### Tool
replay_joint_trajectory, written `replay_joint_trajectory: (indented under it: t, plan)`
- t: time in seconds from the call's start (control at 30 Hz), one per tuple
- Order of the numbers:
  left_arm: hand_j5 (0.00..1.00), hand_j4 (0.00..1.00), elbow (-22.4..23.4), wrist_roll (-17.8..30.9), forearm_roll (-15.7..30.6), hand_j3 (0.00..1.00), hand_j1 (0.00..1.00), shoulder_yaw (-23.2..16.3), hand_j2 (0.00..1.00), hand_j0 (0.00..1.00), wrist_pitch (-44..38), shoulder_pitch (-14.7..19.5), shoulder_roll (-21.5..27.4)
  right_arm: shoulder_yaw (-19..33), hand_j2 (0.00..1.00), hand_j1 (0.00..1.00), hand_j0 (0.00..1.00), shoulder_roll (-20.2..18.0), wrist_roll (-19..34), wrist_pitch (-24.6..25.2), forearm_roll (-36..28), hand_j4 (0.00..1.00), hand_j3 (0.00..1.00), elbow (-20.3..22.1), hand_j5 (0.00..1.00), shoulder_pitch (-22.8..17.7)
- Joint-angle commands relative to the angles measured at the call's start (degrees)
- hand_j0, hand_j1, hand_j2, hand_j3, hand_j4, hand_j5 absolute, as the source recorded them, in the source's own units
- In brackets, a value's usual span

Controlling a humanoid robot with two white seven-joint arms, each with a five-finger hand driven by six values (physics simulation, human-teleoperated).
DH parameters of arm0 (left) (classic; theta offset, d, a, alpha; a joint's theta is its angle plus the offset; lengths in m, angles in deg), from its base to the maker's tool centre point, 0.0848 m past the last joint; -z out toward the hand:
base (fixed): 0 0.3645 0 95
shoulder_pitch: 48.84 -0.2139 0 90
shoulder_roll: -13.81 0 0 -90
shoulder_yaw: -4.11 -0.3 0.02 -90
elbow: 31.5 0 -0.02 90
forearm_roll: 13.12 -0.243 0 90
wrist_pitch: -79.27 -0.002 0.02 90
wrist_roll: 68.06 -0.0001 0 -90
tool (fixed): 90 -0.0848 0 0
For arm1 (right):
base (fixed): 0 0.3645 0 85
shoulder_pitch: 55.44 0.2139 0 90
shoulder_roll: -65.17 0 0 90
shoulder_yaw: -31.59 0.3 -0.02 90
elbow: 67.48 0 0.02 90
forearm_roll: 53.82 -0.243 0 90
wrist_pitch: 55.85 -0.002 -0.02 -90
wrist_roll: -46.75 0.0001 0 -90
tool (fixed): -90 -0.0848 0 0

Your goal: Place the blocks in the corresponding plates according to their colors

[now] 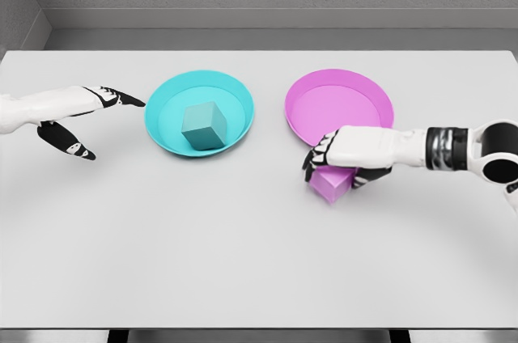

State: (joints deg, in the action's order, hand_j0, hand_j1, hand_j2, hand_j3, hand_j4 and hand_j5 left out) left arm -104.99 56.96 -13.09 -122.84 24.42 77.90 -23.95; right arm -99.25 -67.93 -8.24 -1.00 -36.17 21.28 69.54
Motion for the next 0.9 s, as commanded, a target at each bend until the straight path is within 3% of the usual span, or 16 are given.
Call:
replay_joint_trajectory:
  t: [0.0,0.13,0.2,0.4,0.87]
  plan:
    - [1.0,1.0,0.01,-0.02,0.4,1.0,1.0,0.04,1.0,1.0,-0.15,0.0,0.06,1.63,0.65,0.65,0.65,-0.06,-0.01,0.15,-1.21,0.65,0.65,-0.43,0.65,0.09]
    - [1.0,1.0,0.1,-0.02,0.32,1.0,1.0,0.04,1.0,1.0,-0.15,0.0,0.06,2.95,0.65,0.65,0.65,-0.06,-0.01,0.15,-3.06,0.65,0.65,-1.57,0.65,0.35]
    - [1.0,1.0,0.1,-0.02,0.32,1.0,1.0,0.04,1.0,1.0,-0.15,0.0,-0.03,4.53,0.59,0.59,0.59,-0.06,-0.01,0.15,-3.06,0.59,0.59,-1.57,0.59,0.44]
    - [1.0,1.0,0.19,-0.02,0.32,1.0,1.0,0.04,1.0,1.0,-0.15,0.0,-0.03,7.52,0.59,0.59,0.59,0.12,-0.01,0.15,-4.9,0.59,0.59,-4.12,0.59,1.23]
    - [1.0,1.0,0.1,-0.02,0.32,1.0,1.0,-0.05,1.0,1.0,-0.15,-0.44,0.06,14.02,0.62,0.62,0.62,6.62,-0.01,0.15,-5.87,0.62,0.62,-17.48,0.62,4.83]
